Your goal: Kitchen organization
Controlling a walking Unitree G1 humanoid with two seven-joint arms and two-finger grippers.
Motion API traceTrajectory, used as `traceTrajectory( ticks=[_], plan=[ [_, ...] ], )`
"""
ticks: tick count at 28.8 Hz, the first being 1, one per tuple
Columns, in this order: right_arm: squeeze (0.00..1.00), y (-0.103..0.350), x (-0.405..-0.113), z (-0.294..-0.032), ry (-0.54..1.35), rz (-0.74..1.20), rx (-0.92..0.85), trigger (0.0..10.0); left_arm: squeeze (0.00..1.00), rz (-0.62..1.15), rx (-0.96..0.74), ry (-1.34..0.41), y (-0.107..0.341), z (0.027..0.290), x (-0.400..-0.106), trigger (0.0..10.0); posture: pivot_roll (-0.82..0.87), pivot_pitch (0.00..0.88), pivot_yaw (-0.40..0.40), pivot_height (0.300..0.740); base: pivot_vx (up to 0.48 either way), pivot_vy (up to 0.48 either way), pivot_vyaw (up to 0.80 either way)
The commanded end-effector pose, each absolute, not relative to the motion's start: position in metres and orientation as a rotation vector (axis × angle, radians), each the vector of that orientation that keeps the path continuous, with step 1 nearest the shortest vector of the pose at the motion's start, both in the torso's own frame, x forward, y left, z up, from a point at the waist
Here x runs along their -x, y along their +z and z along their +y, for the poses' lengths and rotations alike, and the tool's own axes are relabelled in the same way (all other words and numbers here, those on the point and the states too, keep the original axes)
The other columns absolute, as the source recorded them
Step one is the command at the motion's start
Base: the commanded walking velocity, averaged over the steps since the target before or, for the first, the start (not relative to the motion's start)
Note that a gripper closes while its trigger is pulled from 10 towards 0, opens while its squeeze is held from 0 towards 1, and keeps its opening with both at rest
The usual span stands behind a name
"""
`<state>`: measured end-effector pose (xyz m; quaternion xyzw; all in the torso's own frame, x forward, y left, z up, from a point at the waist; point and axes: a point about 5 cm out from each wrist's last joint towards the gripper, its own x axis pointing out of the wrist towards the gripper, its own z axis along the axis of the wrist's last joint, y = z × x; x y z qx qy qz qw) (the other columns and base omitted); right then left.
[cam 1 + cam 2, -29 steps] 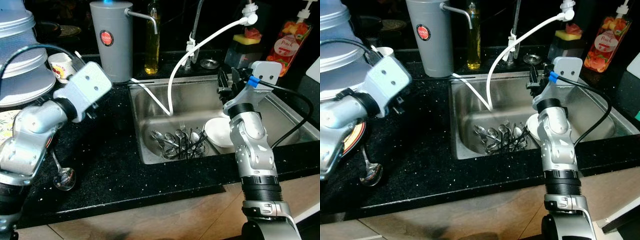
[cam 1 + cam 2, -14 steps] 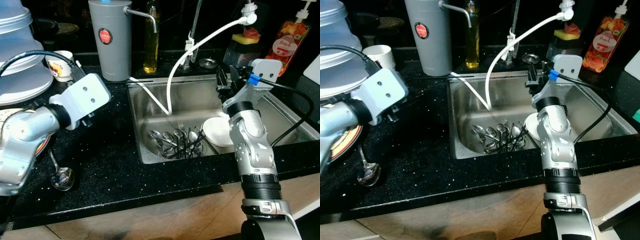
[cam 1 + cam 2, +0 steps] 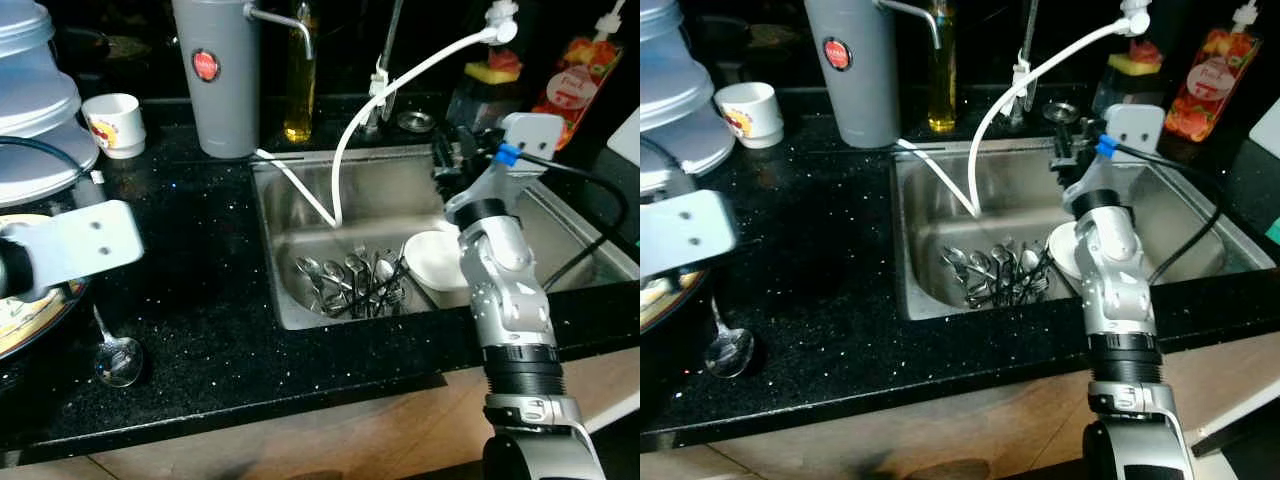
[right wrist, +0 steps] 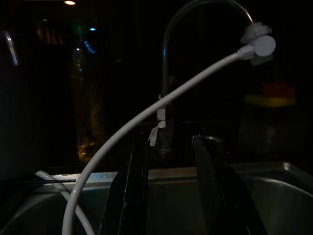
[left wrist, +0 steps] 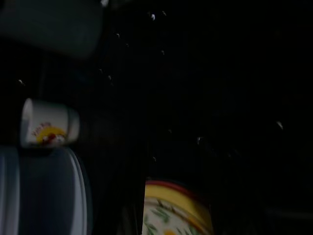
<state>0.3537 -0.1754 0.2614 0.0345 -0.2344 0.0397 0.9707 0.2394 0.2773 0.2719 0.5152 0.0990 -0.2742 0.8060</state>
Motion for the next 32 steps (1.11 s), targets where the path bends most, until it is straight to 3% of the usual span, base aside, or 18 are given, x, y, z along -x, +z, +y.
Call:
traceTrajectory(
  ticks=[1,11,16,22,28,32],
  plan=[
    [0.0,0.257,-0.355,-0.177,0.08,-0.455,-0.074,10.0,0.0,0.248,-1.136,-0.628,0.274,0.279,-0.233,10.0,0.24,0.05,-0.053,0.74,0.0,0.0,0.0],
    [0.0,0.256,-0.361,-0.167,0.113,-0.443,-0.083,10.0,0.0,0.39,-1.172,-0.943,0.261,0.271,-0.201,10.0,0.28,0.064,-0.067,0.74,0.0,0.0,0.0],
    [0.0,0.257,-0.362,-0.165,0.122,-0.446,-0.085,10.0,0.0,0.418,-1.217,-0.991,0.262,0.273,-0.199,10.0,0.28,0.06,-0.062,0.74,0.0,0.0,0.0],
    [0.0,0.254,-0.36,-0.167,0.119,-0.439,-0.081,10.0,0.0,0.566,-1.367,-0.937,0.264,0.297,-0.192,10.0,0.27,0.064,-0.059,0.74,0.0,0.0,0.0],
    [0.0,0.253,-0.361,-0.164,0.129,-0.434,-0.083,10.0,0.0,0.608,-1.273,-1.021,0.243,0.291,-0.178,10.0,0.28,0.073,-0.065,0.74,0.0,0.0,0.0],
    [0.0,0.254,-0.362,-0.163,0.135,-0.437,-0.086,10.0,0.0,0.575,-1.194,-1.029,0.216,0.28,-0.183,10.0,0.27,0.07,-0.066,0.74,0.0,0.0,0.0]
  ],
)
